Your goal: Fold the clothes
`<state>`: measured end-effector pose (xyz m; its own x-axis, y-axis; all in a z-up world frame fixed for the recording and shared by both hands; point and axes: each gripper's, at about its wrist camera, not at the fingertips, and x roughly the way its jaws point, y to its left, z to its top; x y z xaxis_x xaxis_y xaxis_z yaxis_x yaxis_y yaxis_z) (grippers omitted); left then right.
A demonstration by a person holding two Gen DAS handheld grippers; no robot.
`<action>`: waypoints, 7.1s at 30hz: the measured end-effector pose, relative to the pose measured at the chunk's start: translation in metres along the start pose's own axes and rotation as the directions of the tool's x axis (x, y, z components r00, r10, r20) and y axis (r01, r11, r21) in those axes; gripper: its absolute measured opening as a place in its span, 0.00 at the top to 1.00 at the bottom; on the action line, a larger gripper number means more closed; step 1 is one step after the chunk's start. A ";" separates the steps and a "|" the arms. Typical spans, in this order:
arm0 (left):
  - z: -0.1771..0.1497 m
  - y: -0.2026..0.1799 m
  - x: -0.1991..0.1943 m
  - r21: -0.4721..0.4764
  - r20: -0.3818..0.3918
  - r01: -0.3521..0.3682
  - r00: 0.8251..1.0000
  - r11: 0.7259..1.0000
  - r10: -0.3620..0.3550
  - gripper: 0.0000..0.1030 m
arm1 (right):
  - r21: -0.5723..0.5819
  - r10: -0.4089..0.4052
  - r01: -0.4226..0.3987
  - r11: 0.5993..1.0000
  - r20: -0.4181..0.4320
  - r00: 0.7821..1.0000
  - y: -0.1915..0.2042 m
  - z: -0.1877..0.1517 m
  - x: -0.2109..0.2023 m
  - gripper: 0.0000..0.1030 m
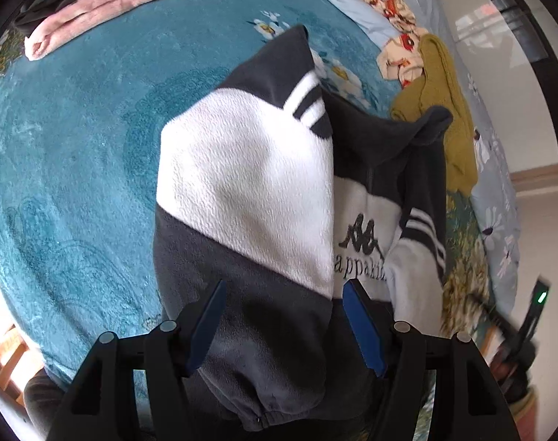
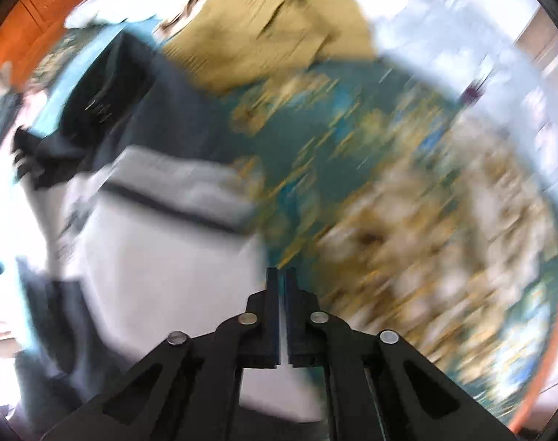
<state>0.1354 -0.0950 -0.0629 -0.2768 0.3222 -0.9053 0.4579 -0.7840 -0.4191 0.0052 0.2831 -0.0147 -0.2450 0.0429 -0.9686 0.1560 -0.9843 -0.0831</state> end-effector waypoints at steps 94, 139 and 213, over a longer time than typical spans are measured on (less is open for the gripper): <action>-0.004 0.005 -0.019 -0.017 0.136 -0.236 0.962 0.971 0.237 0.38 | 0.188 0.393 -0.357 0.915 -0.215 0.894 -0.054 -0.103 0.064 0.94; -0.016 0.056 -0.017 -0.230 0.095 -0.203 0.969 0.952 0.230 0.38 | 0.530 -0.028 -0.055 0.847 0.147 0.989 -0.214 0.022 0.036 0.47; -0.042 0.097 -0.024 -0.487 0.161 0.010 0.984 0.874 0.078 0.38 | -0.570 0.308 -0.124 0.812 0.238 0.921 0.277 0.006 0.029 0.47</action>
<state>0.2217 -0.1565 -0.0848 -0.3725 0.1703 -0.9123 0.8083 -0.4234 -0.4091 0.0352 0.0109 -0.0640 -0.4054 -0.3047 -0.8619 0.7025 -0.7071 -0.0805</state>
